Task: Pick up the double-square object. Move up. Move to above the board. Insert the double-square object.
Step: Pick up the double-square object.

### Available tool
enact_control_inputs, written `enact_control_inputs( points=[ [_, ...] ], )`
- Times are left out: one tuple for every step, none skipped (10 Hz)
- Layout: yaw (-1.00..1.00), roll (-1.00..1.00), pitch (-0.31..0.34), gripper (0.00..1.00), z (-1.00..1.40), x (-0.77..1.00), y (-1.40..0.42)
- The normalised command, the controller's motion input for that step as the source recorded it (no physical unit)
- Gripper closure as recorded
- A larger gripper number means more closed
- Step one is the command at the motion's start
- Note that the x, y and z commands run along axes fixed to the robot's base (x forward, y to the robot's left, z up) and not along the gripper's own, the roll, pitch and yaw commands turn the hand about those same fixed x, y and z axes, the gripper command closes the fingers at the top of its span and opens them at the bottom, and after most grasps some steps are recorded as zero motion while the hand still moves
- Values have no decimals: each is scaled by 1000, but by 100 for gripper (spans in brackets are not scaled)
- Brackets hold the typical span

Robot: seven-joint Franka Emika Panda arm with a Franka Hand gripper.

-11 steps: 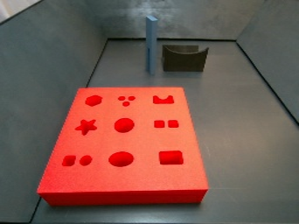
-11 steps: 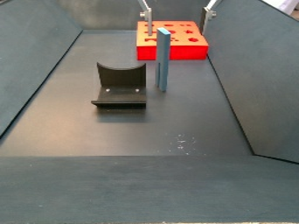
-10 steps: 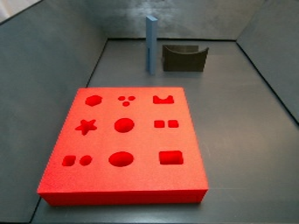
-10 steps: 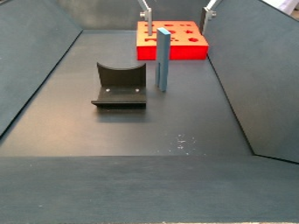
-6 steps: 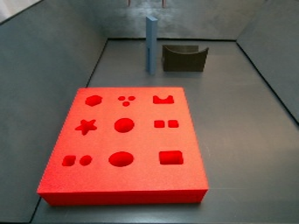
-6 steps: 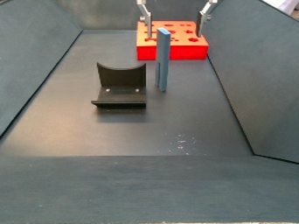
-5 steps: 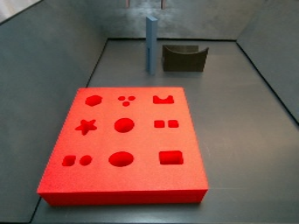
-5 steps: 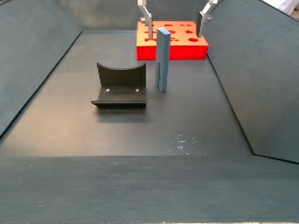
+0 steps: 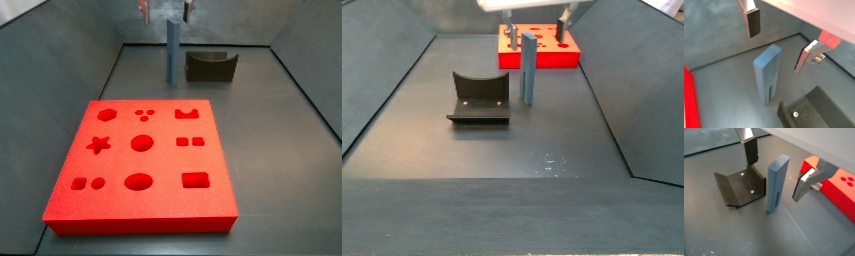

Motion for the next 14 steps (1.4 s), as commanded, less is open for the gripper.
enact_control_inputs(
  points=[
    [663,-54,-53,0,-540,211,-203],
    [369,-47,-113,0,-397,0,-134],
    [34,-23,-57,0,-43,-26,0],
    [0,0,0,0,0,0,0],
    [0,0,0,100,0,0,0],
    [0,0,0,100,0,0,0],
    [0,0,0,100,0,0,0],
    [0,0,0,100,0,0,0],
    [0,0,0,100,0,0,0],
    [0,0,0,100,0,0,0],
    [0,0,0,100,0,0,0],
    [0,0,0,100,0,0,0],
    [0,0,0,100,0,0,0],
    [0,0,0,100,0,0,0]
  ],
)
